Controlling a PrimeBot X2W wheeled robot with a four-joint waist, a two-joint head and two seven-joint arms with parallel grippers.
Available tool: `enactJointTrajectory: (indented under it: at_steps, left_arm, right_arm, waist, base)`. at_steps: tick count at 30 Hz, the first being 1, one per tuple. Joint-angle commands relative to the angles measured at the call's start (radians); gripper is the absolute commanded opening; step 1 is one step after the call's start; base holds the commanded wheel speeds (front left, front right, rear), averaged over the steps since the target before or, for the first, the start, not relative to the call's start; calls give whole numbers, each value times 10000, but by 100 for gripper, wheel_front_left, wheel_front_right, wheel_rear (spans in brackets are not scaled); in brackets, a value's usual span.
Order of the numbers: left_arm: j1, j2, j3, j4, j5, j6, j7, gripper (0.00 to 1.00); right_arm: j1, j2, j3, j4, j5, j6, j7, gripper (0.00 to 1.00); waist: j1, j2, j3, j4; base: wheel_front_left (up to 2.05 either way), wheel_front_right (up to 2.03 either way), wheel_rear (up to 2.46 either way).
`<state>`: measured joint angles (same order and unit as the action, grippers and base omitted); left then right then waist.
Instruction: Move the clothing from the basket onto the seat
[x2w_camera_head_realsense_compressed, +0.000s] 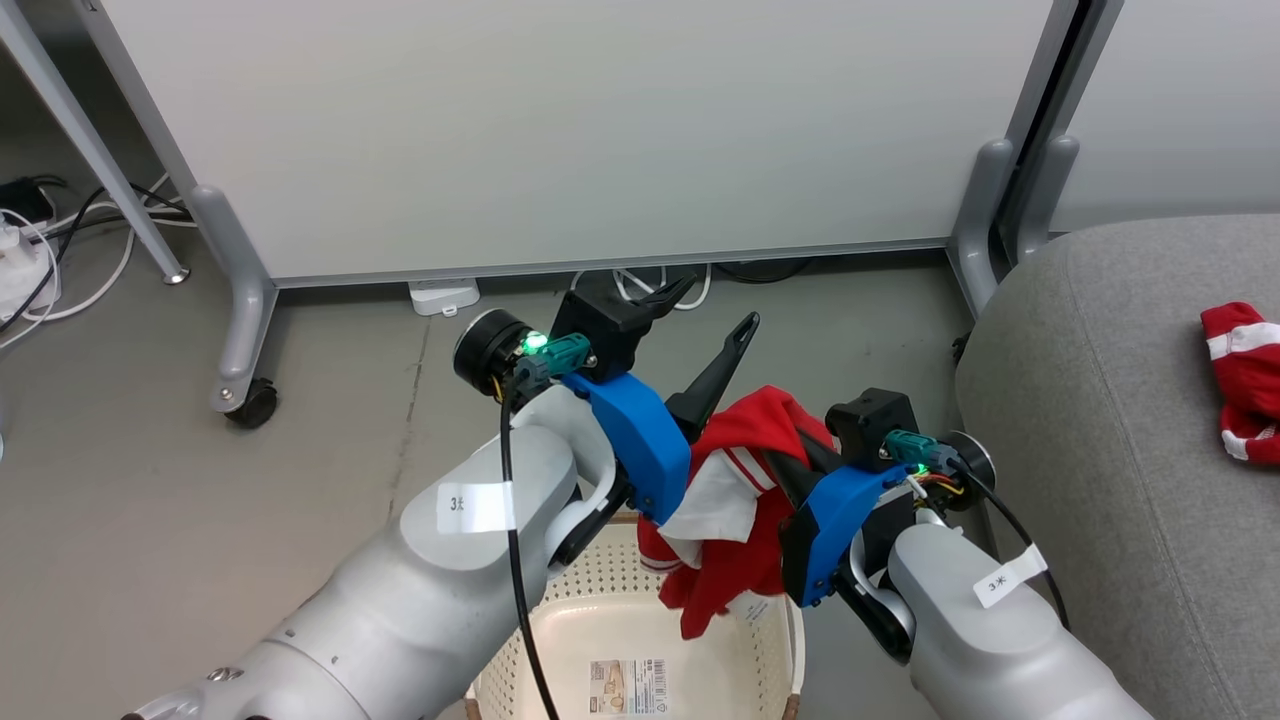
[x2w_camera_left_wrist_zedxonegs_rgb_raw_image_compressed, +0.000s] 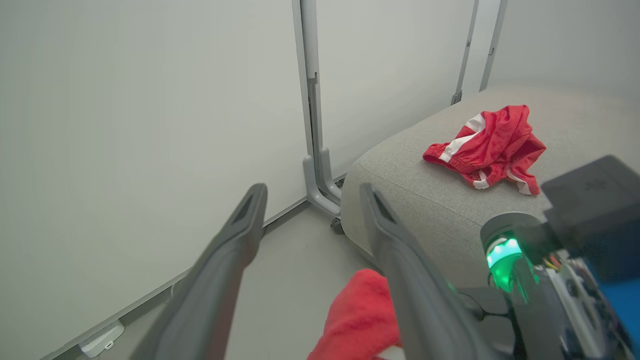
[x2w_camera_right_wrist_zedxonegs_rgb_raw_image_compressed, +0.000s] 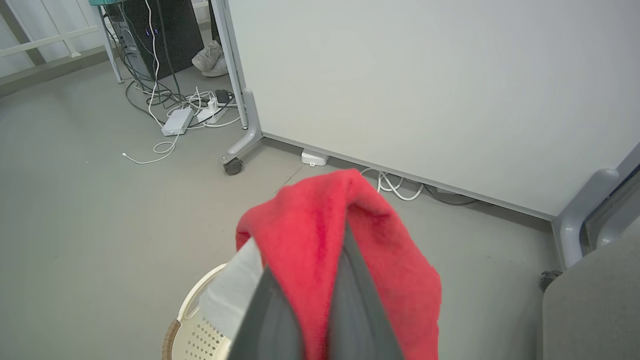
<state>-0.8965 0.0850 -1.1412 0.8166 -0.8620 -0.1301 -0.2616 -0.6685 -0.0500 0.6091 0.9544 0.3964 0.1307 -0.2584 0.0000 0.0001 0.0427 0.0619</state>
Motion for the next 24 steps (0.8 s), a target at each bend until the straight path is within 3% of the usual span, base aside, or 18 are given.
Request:
enactJointTrajectory:
  at_steps: [1,6,13,24]
  left_arm:
    - [187,49,118,-37,73,19,-49,100]
    - [714,221,679,-447,343,225,-48,100]
    - [2209,652,2251,-1800,1421,636,-40,100]
    - [4555,1088,4377,-3485,3345,225,-40,100]
  right_arm:
    - [-195,-6,-33,8,10,1,-71,0]
    - [-214,-6,-98,-48,-73,1,-84,0]
    - [-208,-6,-384,-254,-225,1,-83,0]
    - [112,-6,-623,-415,-471,1,-84,0]
  waist:
    - [0,-1,13,2]
    - [0,-1,56,-36]
    - [0,-1,125,-88]
    - [0,-1,138,-115]
  base:
    - [0,0,0]
    - [0,0,0]
    - [0,0,0]
    - [0,0,0]
